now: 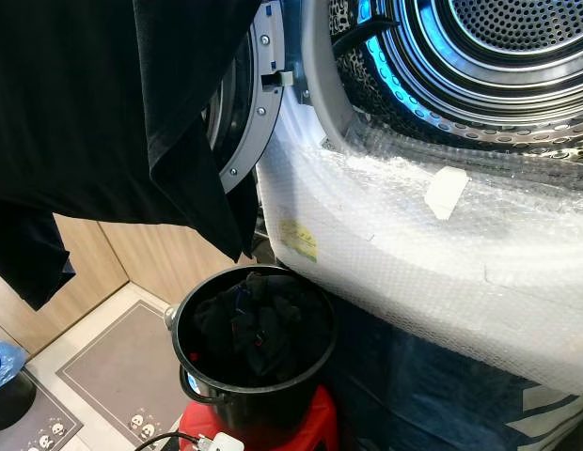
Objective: Clothes washing
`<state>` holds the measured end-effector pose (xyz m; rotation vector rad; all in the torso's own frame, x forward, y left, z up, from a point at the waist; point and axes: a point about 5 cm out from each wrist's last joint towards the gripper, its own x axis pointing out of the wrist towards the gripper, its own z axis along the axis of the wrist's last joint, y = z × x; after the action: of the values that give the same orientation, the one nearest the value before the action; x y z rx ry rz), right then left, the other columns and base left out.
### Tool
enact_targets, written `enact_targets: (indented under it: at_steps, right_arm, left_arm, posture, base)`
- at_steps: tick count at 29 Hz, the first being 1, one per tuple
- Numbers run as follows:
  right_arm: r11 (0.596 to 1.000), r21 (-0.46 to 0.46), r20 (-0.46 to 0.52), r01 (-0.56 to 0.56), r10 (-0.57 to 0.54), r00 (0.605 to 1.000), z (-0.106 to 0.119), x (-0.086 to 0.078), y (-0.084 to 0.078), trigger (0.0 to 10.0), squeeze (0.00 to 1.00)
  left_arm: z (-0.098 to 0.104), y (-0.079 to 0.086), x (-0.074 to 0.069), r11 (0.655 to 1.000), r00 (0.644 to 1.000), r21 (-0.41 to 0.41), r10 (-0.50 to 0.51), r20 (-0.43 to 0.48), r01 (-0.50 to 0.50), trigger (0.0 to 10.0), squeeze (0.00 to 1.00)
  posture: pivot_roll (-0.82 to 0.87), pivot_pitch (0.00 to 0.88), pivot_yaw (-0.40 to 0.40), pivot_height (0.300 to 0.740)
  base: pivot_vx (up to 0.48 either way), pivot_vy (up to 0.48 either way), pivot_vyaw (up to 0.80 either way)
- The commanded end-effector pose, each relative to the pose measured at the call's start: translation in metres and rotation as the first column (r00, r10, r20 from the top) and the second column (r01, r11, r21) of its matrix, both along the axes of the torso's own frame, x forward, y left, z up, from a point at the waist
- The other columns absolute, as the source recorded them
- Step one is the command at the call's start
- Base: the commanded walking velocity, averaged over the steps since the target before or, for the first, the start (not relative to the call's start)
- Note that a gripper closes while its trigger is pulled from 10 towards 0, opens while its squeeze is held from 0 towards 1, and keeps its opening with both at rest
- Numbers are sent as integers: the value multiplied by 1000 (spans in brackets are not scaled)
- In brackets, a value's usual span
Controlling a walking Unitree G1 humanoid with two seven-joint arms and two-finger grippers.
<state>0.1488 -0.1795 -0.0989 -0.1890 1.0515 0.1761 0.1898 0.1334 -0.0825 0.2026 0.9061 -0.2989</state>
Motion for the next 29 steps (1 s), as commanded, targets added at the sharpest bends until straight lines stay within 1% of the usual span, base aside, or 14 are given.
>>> enact_targets:
  at_steps: [1,9,10,11,12,13,14,22,23,24,25,26,27,29]
  right_arm:
    - [1000,7,4,-2,2,1000,0,1,3,10000,0]
    - [1000,7,4,-2,2,1000,0,1,3,10000,0]
    - [1000,9,6,0,0,1000,0,1,3,10000,0]
    - [1000,9,6,0,0,1000,0,1,3,10000,0]
    - [1000,20,-1,24,-24,1000,0,0,1,10000,0]
    - [998,32,-11,52,-51,999,-1,-2,0,10000,0]
    - [998,34,-13,57,-56,998,-1,-3,0,10000,0]
    - [998,33,-16,50,-50,999,-1,-3,1,10000,0]
    - [998,34,-16,49,-49,999,-1,-3,1,10000,35]
    - [998,34,-16,49,-49,999,-1,-3,1,10000,35]
    - [998,35,-16,50,-49,999,-1,-3,1,10000,208]
    - [998,35,-16,50,-50,999,-1,-3,1,10000,792]
    - [998,37,-16,52,-51,999,-1,-3,1,10000,1000]
    - [998,39,-16,52,-51,999,-1,-3,1,10000,1000]
  left_arm:
    - [-2,3,-3,1000,1000,11,-3,-11,3,10000,0]
    - [-2,3,-3,1000,1000,11,-3,-11,3,10000,0]
    - [-2,3,-3,1000,1000,11,-2,-12,2,10000,0]
    - [-2,3,-3,1000,1000,11,-2,-12,2,10000,0]
    - [-2,2,-3,1000,1000,12,-5,-19,6,10000,0]
    - [-2,2,-2,1000,1000,14,-10,-29,10,10000,0]
    - [-2,2,-2,1000,999,15,-11,-31,11,10000,0]
    - [-2,2,-2,1000,999,21,-15,-28,16,10000,0]
    - [-2,2,-2,1000,999,21,-17,-27,18,10000,78]
    - [-2,2,-2,1000,999,20,-18,-27,18,10000,78]
    - [-2,2,-2,1000,999,21,-19,-27,19,10000,427]
    - [-1,1,-2,1000,999,20,-19,-27,19,10000,1000]
    - [-1,1,-2,1000,999,19,-20,-26,20,10000,1000]
    - [-1,1,-2,1000,999,19,-22,-25,22,10000,1000]
  posture:
    - [-53,0,53,740]
    - [-53,0,53,740]
    - [0,0,0,740]
    - [0,0,0,740]
    - [-64,0,62,740]
    - [-63,0,59,740]
    - [-62,0,59,740]
    - [-61,0,58,740]
    - [-61,0,58,740]
    - [-61,0,58,740]
    - [-62,0,59,740]
    - [-62,0,59,740]
    - [-63,0,60,740]
    - [-63,0,60,740]
  base:
    - [0,0,0]
    - [0,0,0]
    - [0,0,0]
    - [0,0,0]
    - [0,0,0]
    - [0,0,0]
    - [0,0,0]
    - [0,0,0]
    - [0,0,0]
    - [0,0,0]
    - [0,0,0]
    - [0,0,0]
    - [0,0,0]
    - [0,0,0]
